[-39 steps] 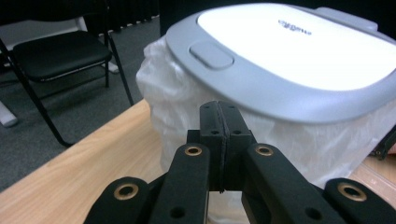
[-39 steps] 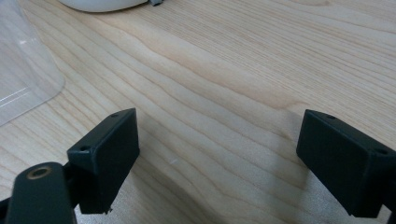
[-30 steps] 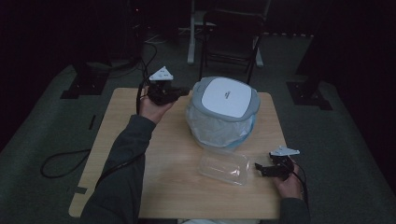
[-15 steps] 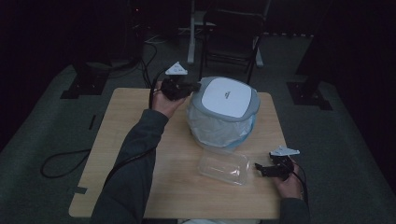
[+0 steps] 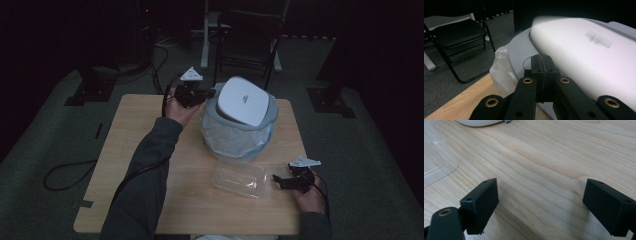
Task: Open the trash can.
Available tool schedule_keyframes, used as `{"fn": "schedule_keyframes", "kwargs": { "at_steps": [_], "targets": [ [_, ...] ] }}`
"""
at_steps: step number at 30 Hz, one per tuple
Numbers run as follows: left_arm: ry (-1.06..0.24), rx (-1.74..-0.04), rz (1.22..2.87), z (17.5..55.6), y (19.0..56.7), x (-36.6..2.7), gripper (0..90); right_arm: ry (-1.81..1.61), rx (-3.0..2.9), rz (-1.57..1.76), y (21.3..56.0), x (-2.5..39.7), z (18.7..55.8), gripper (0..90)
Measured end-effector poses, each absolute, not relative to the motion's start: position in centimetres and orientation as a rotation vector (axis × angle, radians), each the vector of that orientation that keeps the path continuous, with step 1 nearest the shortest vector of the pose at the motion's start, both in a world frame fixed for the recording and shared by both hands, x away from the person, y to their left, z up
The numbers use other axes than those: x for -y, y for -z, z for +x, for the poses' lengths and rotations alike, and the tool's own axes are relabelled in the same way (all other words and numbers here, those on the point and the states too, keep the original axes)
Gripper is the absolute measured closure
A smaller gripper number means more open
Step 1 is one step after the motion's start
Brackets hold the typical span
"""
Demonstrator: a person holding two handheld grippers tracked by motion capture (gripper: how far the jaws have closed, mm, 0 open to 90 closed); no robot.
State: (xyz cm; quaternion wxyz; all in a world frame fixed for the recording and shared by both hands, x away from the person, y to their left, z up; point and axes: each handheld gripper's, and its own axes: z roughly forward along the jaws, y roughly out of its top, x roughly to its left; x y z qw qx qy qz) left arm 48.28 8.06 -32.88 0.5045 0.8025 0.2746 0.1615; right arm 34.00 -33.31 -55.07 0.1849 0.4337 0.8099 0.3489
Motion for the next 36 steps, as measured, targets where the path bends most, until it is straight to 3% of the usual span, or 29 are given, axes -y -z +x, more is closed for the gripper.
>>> {"fn": "schedule_keyframes", "kwargs": {
  "at_steps": [4,11,18,28,36],
  "targets": [
    [-0.410,-0.680,1.933,48.1,32.9,-8.5,90.0,-0.984,-2.282,1.223,55.1,33.3,34.0,12.3],
    [-0.433,-0.702,1.896,47.1,33.9,-11.3,72.3,-0.984,-2.282,1.223,55.1,33.3,34.0,12.2],
    [-0.469,-0.747,1.931,45.2,36.2,-14.4,61.7,-0.984,-2.282,1.222,55.1,33.3,34.0,12.2],
    [-0.388,-0.799,1.959,43.7,40.7,-16.4,58.3,-0.985,-2.280,1.226,55.1,33.3,34.0,12.2],
    [-0.366,-0.825,1.967,43.7,42.1,-16.9,56.3,-0.985,-2.280,1.226,55.1,33.3,34.0,12.2]
  ]
}}
